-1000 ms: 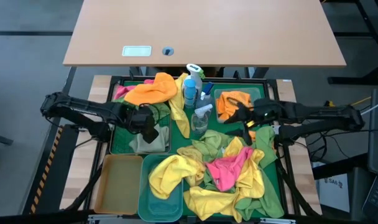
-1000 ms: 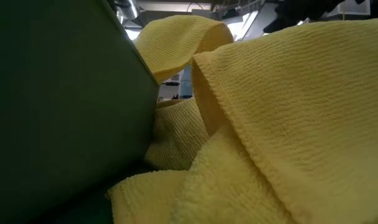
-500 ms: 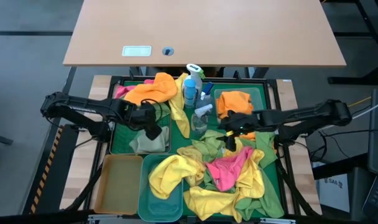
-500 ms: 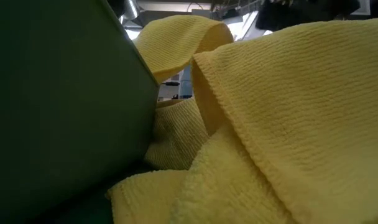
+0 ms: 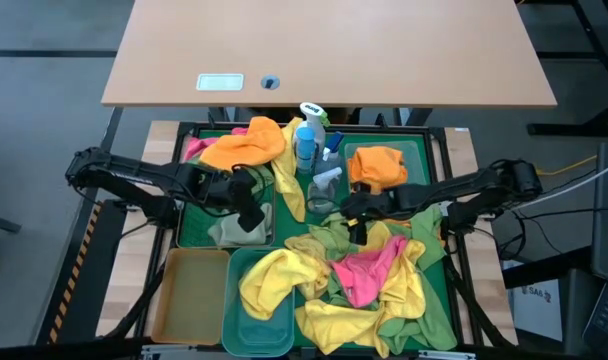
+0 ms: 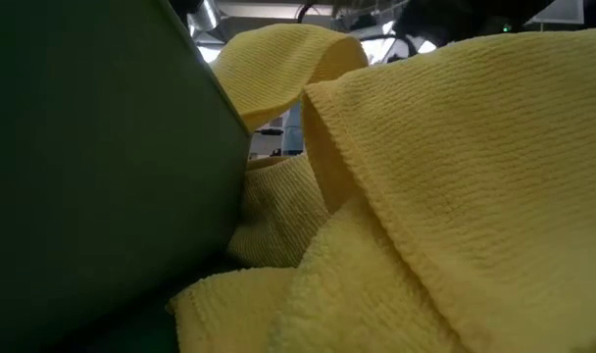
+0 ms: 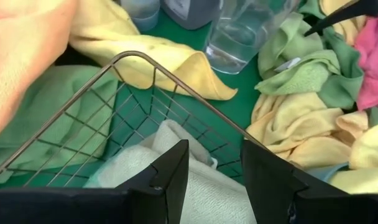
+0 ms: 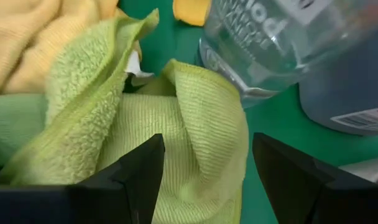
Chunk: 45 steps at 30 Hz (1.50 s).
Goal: Sort microfiber towel by color & place in baskets
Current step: Put the green towel into the wire basket
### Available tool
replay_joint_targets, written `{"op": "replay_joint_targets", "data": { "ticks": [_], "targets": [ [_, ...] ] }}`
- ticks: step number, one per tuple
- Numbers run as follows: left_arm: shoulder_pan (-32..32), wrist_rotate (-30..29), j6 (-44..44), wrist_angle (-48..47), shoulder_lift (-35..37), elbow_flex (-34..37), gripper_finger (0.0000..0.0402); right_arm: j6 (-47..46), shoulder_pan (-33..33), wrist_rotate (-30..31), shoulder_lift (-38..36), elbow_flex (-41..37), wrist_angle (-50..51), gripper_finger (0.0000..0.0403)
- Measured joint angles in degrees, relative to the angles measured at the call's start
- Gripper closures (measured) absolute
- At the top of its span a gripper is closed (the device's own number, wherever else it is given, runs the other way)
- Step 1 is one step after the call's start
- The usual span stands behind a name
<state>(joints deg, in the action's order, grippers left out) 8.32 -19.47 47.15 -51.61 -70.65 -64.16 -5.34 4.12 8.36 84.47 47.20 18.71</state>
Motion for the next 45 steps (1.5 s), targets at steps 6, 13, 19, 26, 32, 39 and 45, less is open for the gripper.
{"op": "replay_joint_targets", "data": {
  "ticks": [6, 13, 19, 26, 32, 39, 45],
  "targets": [
    [0.41, -0.45, -0.77, 0.83, 0.0, 0.0, 0.0262, 0.09, 0.0, -0.24, 2.83, 0.0, 0.26, 0.0164],
    [0.41, -3.18, -1.3, 3.78, -0.61, 0.0, 0.0262, 1.36, 0.0, -0.69, 3.98, 0.0, 0.22, 0.0262],
    [0.8, -3.73, -4.03, 6.47, -1.6, 0.0, 0.0262, 1.43, 0.0, -1.48, 3.83, 0.0, 0.28, 0.0391],
    [1.49, -3.94, -11.72, 14.61, -4.05, -0.02, 0.0262, 1.38, 0.0, -1.94, 2.95, 2.49, 4.87, 0.0391],
    [2.64, -3.02, -20.29, 23.86, -7.64, 0.0, 0.0262, 2.67, 0.0, -2.01, 1.75, 9.28, 12.95, 0.0391],
    [3.89, -2.92, -24.12, 32.08, -11.17, 0.0, 0.0262, 4.33, 0.04, -3.67, 0.85, 19.31, 23.13, 0.0397],
    [4.26, -2.94, -28.16, 39.05, -14.43, 0.0, 0.0262, 5.89, 0.04, -8.92, 0.85, 27.35, 24.83, 0.04]
  ]
}}
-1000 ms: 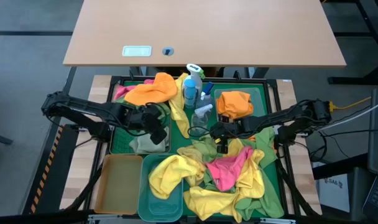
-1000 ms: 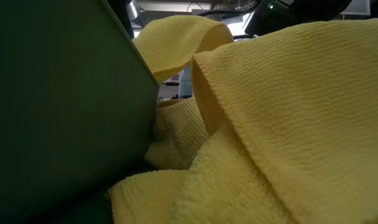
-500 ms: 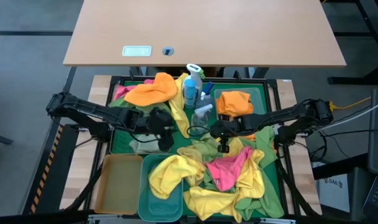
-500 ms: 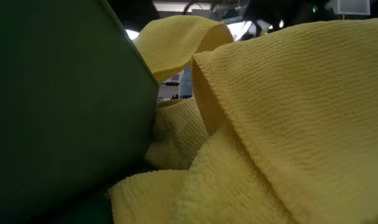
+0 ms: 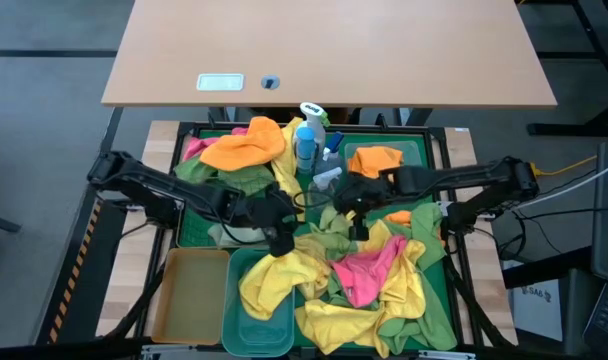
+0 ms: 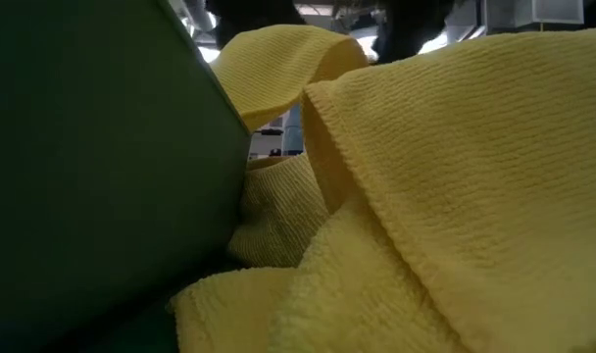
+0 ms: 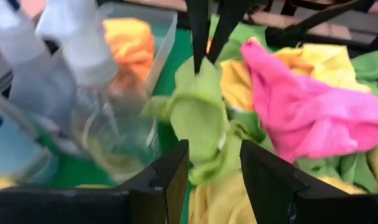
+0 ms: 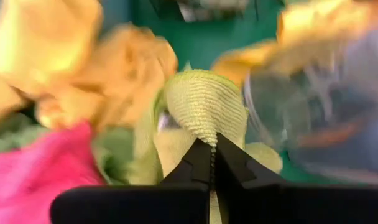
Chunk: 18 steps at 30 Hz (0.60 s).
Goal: Sort microfiber towel by color & place in baskets
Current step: Put the green towel into the wire basket
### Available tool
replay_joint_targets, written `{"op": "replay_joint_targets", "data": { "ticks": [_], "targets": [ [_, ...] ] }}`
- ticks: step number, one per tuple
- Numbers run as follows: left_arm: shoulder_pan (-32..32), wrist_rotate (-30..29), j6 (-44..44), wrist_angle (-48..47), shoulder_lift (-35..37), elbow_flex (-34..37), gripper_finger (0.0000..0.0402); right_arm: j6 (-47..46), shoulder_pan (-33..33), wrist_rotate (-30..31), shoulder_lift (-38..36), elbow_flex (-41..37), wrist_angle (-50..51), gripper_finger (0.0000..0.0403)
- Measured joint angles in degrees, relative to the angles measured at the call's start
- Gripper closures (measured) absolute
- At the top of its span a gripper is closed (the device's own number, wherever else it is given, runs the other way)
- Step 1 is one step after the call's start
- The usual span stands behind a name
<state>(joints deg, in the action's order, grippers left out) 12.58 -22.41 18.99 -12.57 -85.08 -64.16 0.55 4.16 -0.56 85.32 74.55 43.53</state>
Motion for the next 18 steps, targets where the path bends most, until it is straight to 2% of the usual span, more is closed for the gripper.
{"op": "replay_joint_targets", "data": {
  "ticks": [9, 18],
  "targets": [
    [-0.02, -0.2, -5.39, 8.82, -3.72, 0.02, 0.0262, 1.49, 0.0, -9.81, 0.0, 5.78, -0.58, 0.0401],
    [-0.02, -0.22, -6.12, 13.07, -4.34, 0.0, 0.0262, 1.49, 0.0, -12.13, 0.0, 6.44, -5.66, 0.0401]
  ]
}}
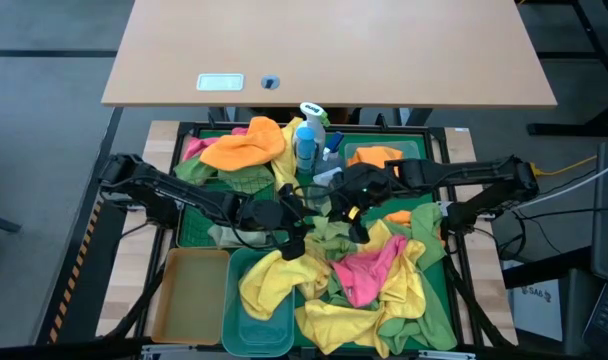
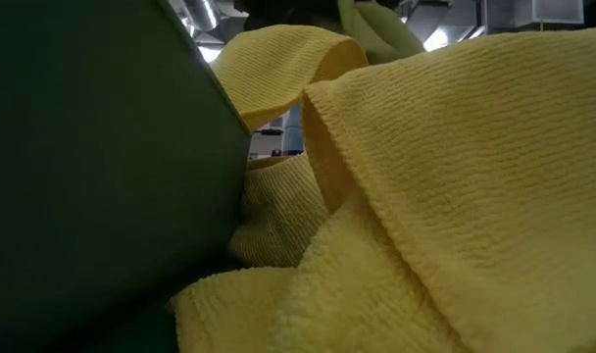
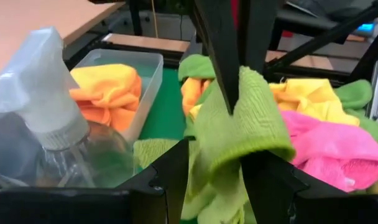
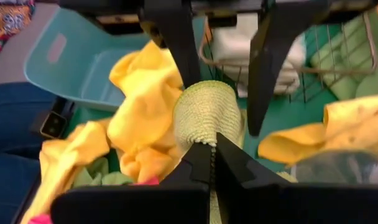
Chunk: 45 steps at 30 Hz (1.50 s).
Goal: Sort microfiber towel by color & place in baskets
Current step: Put the green towel into the wire basket
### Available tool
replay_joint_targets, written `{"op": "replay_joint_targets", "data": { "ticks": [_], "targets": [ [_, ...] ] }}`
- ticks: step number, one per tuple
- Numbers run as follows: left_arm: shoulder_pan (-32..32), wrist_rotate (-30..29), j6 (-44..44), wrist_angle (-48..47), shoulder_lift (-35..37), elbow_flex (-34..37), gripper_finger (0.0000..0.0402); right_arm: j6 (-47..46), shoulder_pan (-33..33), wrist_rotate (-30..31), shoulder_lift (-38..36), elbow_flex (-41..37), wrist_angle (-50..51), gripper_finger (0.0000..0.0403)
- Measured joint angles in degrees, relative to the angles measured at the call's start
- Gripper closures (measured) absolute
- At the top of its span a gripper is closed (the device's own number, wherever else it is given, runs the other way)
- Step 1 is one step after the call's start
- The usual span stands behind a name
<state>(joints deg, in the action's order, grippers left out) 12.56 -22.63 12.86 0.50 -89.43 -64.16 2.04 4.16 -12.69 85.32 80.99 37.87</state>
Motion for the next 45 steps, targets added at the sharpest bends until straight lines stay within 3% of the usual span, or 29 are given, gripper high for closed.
{"op": "replay_joint_targets", "data": {
  "ticks": [13, 26, 38, 45],
  "targets": [
    [-0.11, -0.39, -0.02, 3.2, 0.02, 0.0, 0.027, 3.88, 0.0, -0.02, 0.02, 0.0, -11.39, 0.0398],
    [-0.17, -0.42, -0.02, 3.49, 0.02, 0.0, 0.0386, -3.1, -0.04, -0.02, 0.04, 0.0, -10.87, 0.0394],
    [-0.17, -0.44, 0.0, 3.28, 0.23, 0.0, 0.0398, -3.23, -0.07, 1.13, -0.69, -0.02, -9.65, 0.0248],
    [-0.17, -0.57, 0.05, 2.88, 2.64, 0.02, 0.0398, -3.06, -0.07, 1.34, -5.81, -0.02, -5.36, 0.0225]
  ]
}}
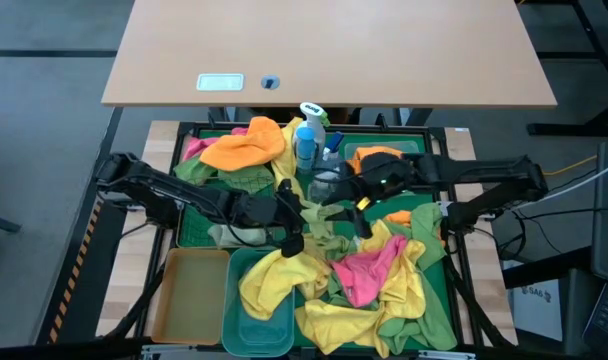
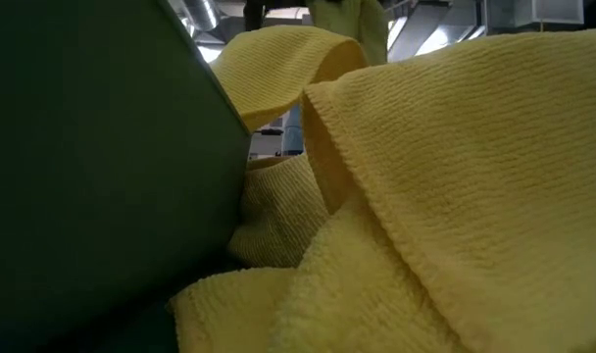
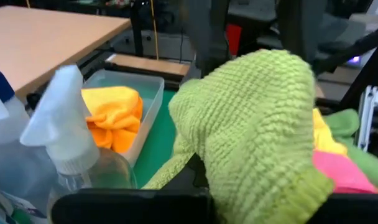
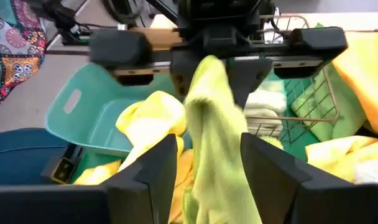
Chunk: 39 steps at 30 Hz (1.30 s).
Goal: Sort microfiber towel by color & place in baskets
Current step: Put the green towel into the wire basket
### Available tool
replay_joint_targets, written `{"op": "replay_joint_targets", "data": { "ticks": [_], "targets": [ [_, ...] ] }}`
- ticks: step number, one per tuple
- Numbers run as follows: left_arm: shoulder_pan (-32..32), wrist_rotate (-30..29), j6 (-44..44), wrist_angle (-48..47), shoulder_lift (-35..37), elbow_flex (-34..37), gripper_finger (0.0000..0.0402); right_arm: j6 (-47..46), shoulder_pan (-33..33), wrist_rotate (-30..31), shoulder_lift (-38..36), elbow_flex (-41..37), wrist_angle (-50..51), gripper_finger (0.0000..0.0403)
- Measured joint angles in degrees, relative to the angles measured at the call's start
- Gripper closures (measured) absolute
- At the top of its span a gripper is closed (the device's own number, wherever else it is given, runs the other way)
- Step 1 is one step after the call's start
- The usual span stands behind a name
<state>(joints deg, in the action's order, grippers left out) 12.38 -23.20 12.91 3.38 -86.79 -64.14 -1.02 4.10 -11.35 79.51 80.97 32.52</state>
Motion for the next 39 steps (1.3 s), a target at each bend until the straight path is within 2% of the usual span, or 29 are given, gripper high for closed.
{"op": "replay_joint_targets", "data": {
  "ticks": [11, 15, 19, 23, 29, 35, 39],
  "targets": [
    [-0.73, -0.15, -2.35, -0.38, 11.08, 0.0, 0.0399, 0.03, 0.0, 9.36, -12.51, 0.02, 11.94, 0.0224],
    [-1.42, -0.2, -2.97, -0.69, 17.31, -0.02, 0.0399, 0.03, 0.02, 11.52, -14.25, 0.02, 17.33, 0.0224],
    [-1.63, -0.25, -2.39, -5.15, 23.76, -0.02, 0.0399, 0.02, 0.07, 11.82, -14.11, -0.33, 21.14, 0.0224],
    [-1.57, -1.6, 2.45, -14.46, 30.35, -0.02, 0.0399, 0.02, 0.07, 11.79, -14.14, -4.56, 20.13, 0.0224],
    [-1.6, -2.87, 14.08, -33.71, 37.77, -0.02, 0.0399, -0.08, 0.07, 11.79, -14.15, -13.0, 17.9, 0.0224],
    [-1.45, 2.67, 25.32, -55.06, 39.46, -0.04, 0.0399, -0.82, 0.07, 11.06, -14.15, -20.72, 13.52, 0.0224],
    [-0.62, 2.97, 32.46, -65.36, 37.77, -0.04, 0.0399, -4.76, 0.07, 4.23, -14.15, -24.11, 10.06, 0.0224]
  ]
}}
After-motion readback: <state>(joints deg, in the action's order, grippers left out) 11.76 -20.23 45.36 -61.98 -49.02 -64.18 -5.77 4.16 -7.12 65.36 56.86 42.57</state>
